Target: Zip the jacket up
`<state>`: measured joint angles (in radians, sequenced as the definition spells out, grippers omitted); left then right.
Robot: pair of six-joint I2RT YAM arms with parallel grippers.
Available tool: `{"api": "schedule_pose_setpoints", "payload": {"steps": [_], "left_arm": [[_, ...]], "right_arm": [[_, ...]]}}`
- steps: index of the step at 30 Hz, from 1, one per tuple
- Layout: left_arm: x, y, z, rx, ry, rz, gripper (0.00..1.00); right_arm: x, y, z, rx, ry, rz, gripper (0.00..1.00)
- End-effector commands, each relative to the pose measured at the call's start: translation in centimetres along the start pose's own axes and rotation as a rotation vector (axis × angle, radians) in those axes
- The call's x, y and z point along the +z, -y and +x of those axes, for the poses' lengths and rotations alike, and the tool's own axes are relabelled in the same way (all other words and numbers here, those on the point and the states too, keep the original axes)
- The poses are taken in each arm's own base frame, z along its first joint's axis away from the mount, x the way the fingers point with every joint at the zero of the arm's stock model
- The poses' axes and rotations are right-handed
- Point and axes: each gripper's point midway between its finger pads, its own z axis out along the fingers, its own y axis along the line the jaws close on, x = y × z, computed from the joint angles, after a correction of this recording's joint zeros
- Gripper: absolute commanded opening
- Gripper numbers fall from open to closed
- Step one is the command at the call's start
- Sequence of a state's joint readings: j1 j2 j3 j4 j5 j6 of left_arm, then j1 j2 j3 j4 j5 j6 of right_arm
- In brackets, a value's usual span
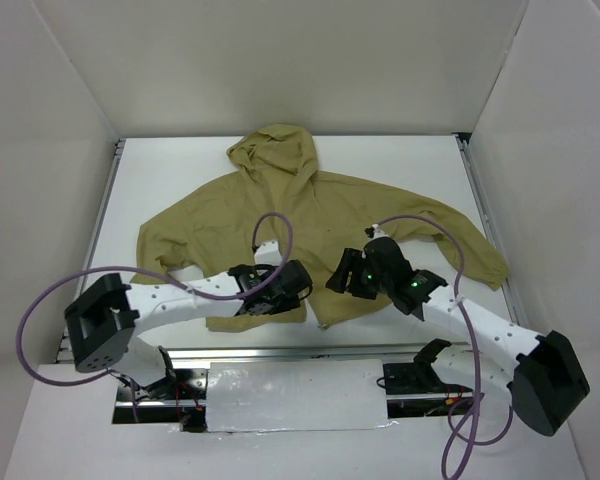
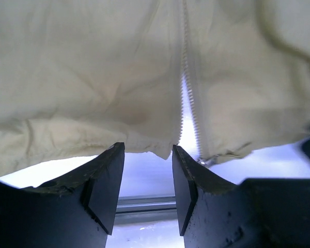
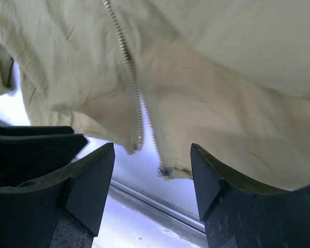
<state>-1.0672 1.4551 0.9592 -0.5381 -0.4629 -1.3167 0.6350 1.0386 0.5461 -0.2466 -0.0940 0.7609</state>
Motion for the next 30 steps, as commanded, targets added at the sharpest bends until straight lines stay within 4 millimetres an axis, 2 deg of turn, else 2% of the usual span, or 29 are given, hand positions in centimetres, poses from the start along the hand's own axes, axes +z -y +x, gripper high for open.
{"api": "schedule_pose_setpoints", "payload": {"steps": [1, 5, 9, 20, 24, 26, 27, 30], "left_arm": [[0.9, 1.6, 1.5, -0.01, -0.059, -0.002, 0.54], [2.6, 0.8, 2.9, 0.036, -0.078, -0.121, 0.54], [3.1, 1.4, 3.5, 0.038, -0.087, -0.134, 0.54], [4.5, 0.9, 5.0, 0.053, -0.115, -0.211, 0.56], [4.8, 0.0, 5.4, 0.057, -0.118, -0.248, 0.53], [4.8, -0.2, 5.4, 0.049, -0.113, -0.251, 0.51], [4.9, -0.4, 5.4, 0.051, -0.114, -0.252, 0.47], [5.1, -0.4, 5.6, 0.049, -0.119, -0.249, 0.46]], "right_arm": [[-2.2, 1.2, -2.4, -0.022, 0.105, 0.082, 0.68], [-3.7, 1.2, -2.5, -0.02, 0.134, 0.059, 0.68], [-4.8, 0.8, -2.6, -0.033, 0.164, 0.018, 0.68], [-5.8, 0.3, -2.4, -0.071, 0.166, -0.021, 0.69], [-6.1, 0.3, -2.4, -0.073, 0.174, -0.024, 0.69], [-6.1, 0.1, -2.5, -0.074, 0.176, -0.031, 0.69], [-6.1, 0.1, -2.5, -0.073, 0.176, -0.033, 0.69], [-6.0, 0.1, -2.4, -0.072, 0.171, -0.037, 0.69]]}}
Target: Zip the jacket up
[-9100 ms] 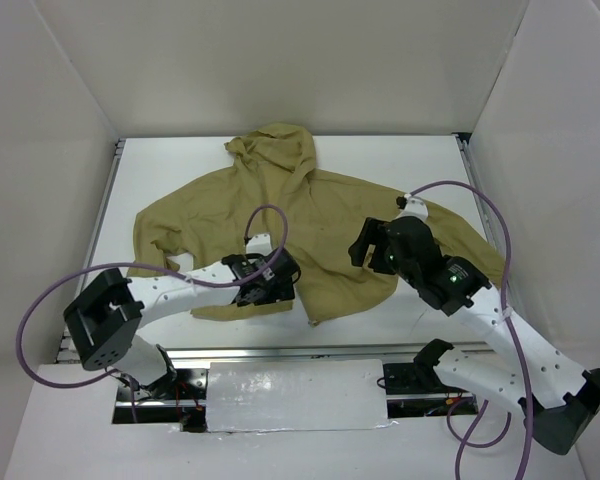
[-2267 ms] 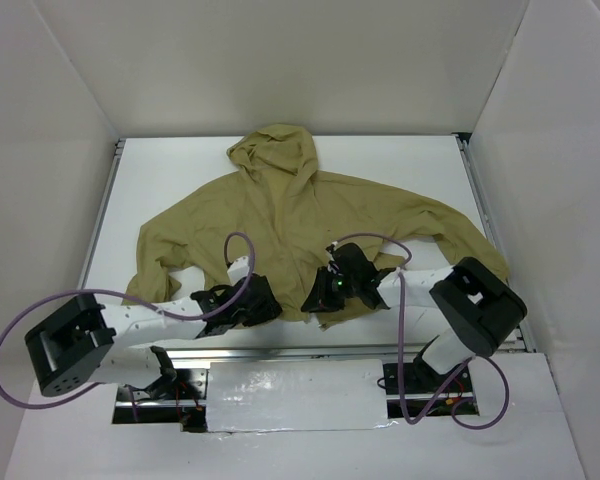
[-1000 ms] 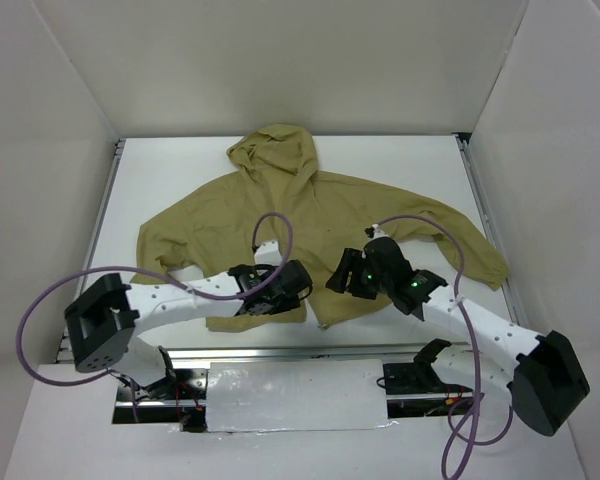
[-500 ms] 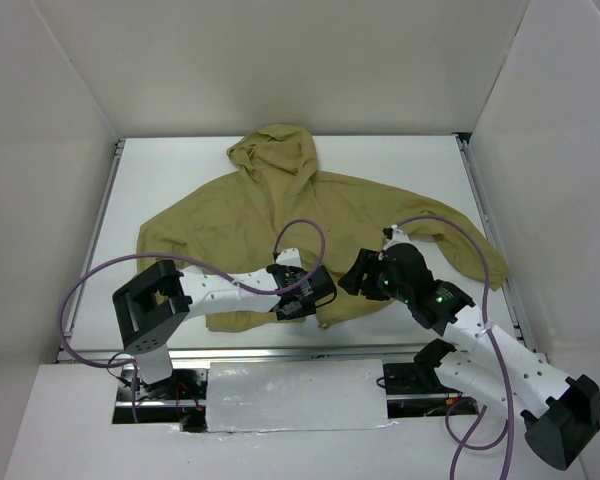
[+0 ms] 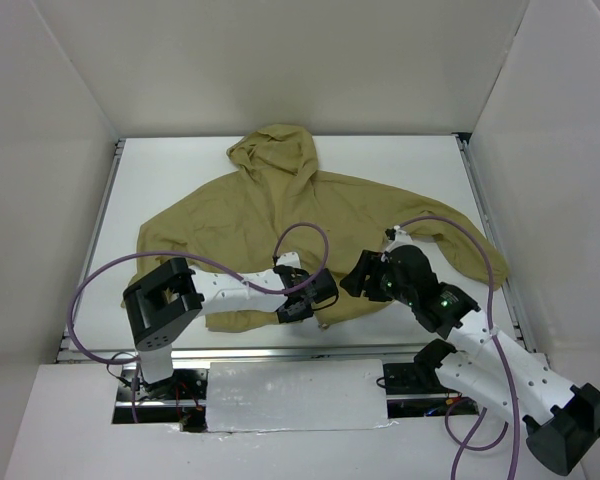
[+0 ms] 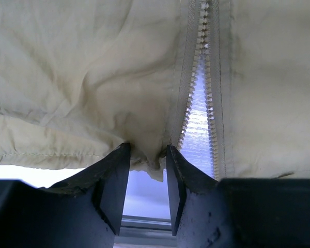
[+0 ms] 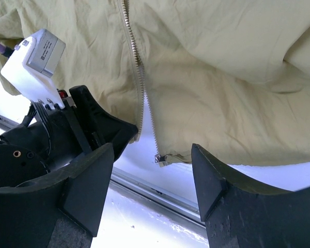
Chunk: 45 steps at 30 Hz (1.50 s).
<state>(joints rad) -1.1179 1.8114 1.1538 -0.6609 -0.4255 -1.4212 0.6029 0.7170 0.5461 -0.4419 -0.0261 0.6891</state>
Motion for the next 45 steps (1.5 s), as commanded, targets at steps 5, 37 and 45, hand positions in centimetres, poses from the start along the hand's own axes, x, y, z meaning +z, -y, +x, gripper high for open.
{"api": "schedule_pose_setpoints", "payload": {"steps": [5, 37, 45], "left_arm": [[1.0, -0.3, 1.0, -0.001, -0.021, -0.014, 0.36], [-4.9, 0.7, -3.7, -0.286, 0.114, 0.595, 0.0], [-5.3, -1.6, -4.3, -0.31, 0.145, 0.611, 0.0]], "right_arm": [[0.0, -0.1, -0.3, -0.014, 0.007, -0.007, 0.69], [4.3, 0.2, 5.7, -0.279, -0.273, 0.194, 0.61], [5.1, -0.1, 8.4, -0.318, -0.374, 0.201, 0.59]]}}
